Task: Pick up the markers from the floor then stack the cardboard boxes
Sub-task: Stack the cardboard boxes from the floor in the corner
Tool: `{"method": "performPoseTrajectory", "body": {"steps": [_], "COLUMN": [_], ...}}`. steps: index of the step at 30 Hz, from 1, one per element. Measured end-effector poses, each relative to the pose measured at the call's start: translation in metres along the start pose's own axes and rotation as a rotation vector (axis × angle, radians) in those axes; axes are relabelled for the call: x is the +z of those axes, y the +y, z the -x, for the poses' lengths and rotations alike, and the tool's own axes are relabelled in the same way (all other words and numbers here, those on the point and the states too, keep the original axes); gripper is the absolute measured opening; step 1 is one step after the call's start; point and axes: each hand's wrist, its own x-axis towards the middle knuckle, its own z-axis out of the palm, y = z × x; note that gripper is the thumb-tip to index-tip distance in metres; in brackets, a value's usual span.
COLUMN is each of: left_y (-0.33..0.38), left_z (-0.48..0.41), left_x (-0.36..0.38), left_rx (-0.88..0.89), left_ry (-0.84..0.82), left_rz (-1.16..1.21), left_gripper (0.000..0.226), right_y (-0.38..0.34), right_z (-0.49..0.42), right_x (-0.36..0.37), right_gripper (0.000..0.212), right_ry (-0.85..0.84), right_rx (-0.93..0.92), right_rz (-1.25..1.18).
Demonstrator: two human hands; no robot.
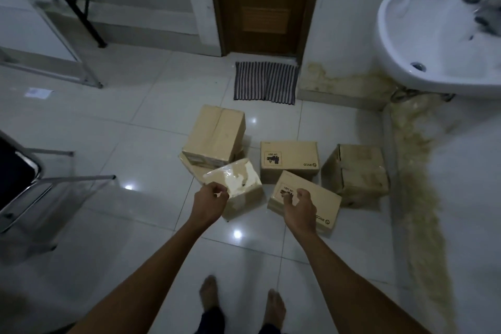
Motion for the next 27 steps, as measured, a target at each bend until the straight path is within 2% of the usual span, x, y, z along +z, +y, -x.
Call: {"method": "performPoseTrajectory", "body": {"steps": [5, 10, 17, 23, 27], "left_y": [-0.013, -0.038, -0.09, -0.139, -0.179], "left_z": [-0.046, -0.088, -0.174, -0.26, -0.312], "left_x": [0.008, 0.008, 0.03, 0.064, 0.09], "left_rx": [-0.003, -0.069, -0.163, -0.238, -0.323], "left_ry": [-0.077, -0.097, 0.03, 0.079, 0.087], "left_rz": [-0.052, -0.067, 0.036, 0.103, 0.19], "left_gripper": [0.025, 0.029, 0.039, 0.047, 0.051], "right_y": [0.003, 0.012, 0.018, 0.02, 0.036], "right_z": [-0.028, -0.06, -0.142, -0.228, -0.287], "right_x": [0.021, 0.051, 0.113, 0.178, 0.226], "right_gripper": [0.043, 0.048, 0.054, 0.053, 0.056], "right_ry": [0.065, 0.04, -0.01, -0.005, -0.072], "right_rx": [0.052, 0.049, 0.013, -0.068, -0.079], "right_rz": [-0.017, 0.01, 0.064, 0.098, 0.13]}}
